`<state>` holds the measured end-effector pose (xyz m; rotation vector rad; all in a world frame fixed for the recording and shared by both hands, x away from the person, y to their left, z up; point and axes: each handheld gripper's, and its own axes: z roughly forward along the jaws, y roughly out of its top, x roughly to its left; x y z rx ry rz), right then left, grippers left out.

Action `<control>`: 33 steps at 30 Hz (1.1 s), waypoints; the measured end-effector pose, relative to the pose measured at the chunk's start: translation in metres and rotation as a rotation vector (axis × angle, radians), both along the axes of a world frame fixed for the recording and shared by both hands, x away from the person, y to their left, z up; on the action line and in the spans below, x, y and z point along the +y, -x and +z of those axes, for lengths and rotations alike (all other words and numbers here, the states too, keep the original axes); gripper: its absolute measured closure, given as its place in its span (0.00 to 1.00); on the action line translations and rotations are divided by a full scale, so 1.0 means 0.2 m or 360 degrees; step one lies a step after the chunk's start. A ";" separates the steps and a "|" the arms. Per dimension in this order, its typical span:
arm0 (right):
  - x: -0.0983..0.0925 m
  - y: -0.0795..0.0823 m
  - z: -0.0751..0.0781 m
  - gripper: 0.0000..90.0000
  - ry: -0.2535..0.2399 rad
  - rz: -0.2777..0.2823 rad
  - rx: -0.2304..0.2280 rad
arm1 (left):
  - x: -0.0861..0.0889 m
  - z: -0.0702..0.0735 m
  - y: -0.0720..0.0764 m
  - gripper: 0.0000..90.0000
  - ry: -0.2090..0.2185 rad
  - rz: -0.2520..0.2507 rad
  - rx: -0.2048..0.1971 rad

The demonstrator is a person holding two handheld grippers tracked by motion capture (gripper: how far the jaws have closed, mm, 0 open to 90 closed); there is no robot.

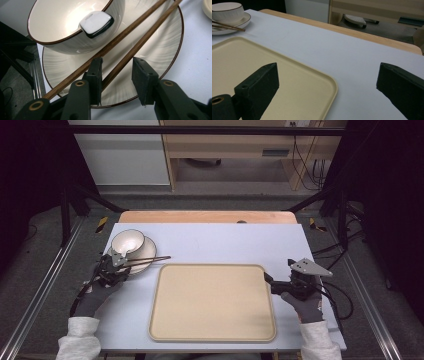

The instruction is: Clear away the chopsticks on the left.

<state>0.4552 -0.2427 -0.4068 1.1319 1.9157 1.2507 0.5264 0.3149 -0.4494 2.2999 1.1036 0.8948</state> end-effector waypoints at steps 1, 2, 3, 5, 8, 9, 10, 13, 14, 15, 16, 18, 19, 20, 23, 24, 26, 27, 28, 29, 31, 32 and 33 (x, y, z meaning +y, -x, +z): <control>0.00 0.00 0.00 0.05 0.0001 0.0007 -0.0003 | 0.00 0.00 0.00 0.71 0.0010 0.0004 0.0009; 0.01 0.00 0.00 0.05 0.0004 0.0013 0.0004 | 0.00 0.01 0.00 0.73 0.0009 -0.0002 0.0017; 0.01 0.00 -0.01 0.05 0.0003 0.0010 0.0014 | 0.00 0.01 0.01 0.74 0.0020 -0.0002 0.0017; 0.02 -0.01 -0.01 0.05 0.0014 0.0014 0.0015 | 0.01 0.02 0.01 0.77 0.0018 -0.0008 0.0031; 0.02 -0.01 -0.01 0.05 0.0016 0.0016 0.0024 | 0.02 0.02 0.01 0.80 0.0035 -0.0009 0.0042; 0.02 -0.01 -0.01 0.05 0.0019 0.0015 0.0019 | 0.02 0.02 0.01 0.81 0.0033 -0.0011 0.0047; 0.01 0.00 -0.01 0.05 0.0015 0.0016 0.0015 | 0.02 0.03 0.01 0.83 0.0035 -0.0012 0.0055; 0.01 0.00 -0.01 0.05 0.0009 0.0009 0.0013 | 0.03 0.03 0.01 0.87 0.0040 -0.0001 0.0054; 0.01 0.00 -0.01 0.05 0.0009 0.0008 0.0012 | 0.03 0.03 0.01 0.88 0.0050 -0.0005 0.0070; 0.01 0.00 -0.01 0.05 0.0009 0.0007 0.0014 | 0.04 0.03 0.01 0.88 0.0055 -0.0006 0.0075; 0.01 0.00 -0.01 0.05 0.0015 0.0009 0.0012 | 0.04 0.03 0.01 0.88 0.0061 -0.0004 0.0079; 0.01 -0.01 -0.01 0.05 0.0018 0.0014 0.0015 | 0.04 0.04 0.01 0.89 0.0073 -0.0004 0.0090; 0.02 -0.01 -0.01 0.05 0.0021 0.0015 0.0019 | 0.03 0.04 0.01 0.89 0.0071 -0.0004 0.0098; 0.02 -0.01 -0.01 0.05 0.0024 0.0017 0.0019 | 0.03 0.04 0.01 0.89 0.0071 -0.0004 0.0098; 0.02 -0.01 -0.01 0.05 0.0024 0.0020 0.0023 | 0.04 0.04 0.00 0.88 0.0126 0.0009 0.0122; 0.02 -0.01 -0.01 0.05 0.0020 0.0020 0.0022 | 0.04 0.04 0.00 0.86 0.0140 0.0013 0.0128; 0.02 -0.01 -0.01 0.05 0.0023 0.0017 0.0021 | 0.05 0.04 -0.01 0.85 0.0183 0.0011 0.0148; 0.02 -0.01 -0.01 0.05 0.0019 0.0018 0.0025 | 0.05 0.04 -0.01 0.85 0.0207 0.0006 0.0152; 0.02 -0.01 -0.01 0.05 0.0017 0.0016 0.0027 | 0.04 0.04 -0.01 0.85 0.0216 0.0008 0.0153; 0.02 -0.01 -0.01 0.05 0.0020 0.0019 0.0027 | 0.04 0.03 -0.02 0.85 0.0217 0.0014 0.0148; 0.02 -0.01 -0.01 0.05 0.0019 0.0020 0.0027 | 0.04 0.03 -0.03 0.85 0.0217 0.0014 0.0165; 0.02 -0.01 -0.01 0.05 0.0024 0.0020 0.0022 | 0.03 0.02 -0.03 0.85 0.0228 0.0011 0.0176; 0.01 -0.01 -0.01 0.05 0.0021 0.0017 0.0021 | 0.03 0.02 -0.03 0.85 0.0229 0.0006 0.0176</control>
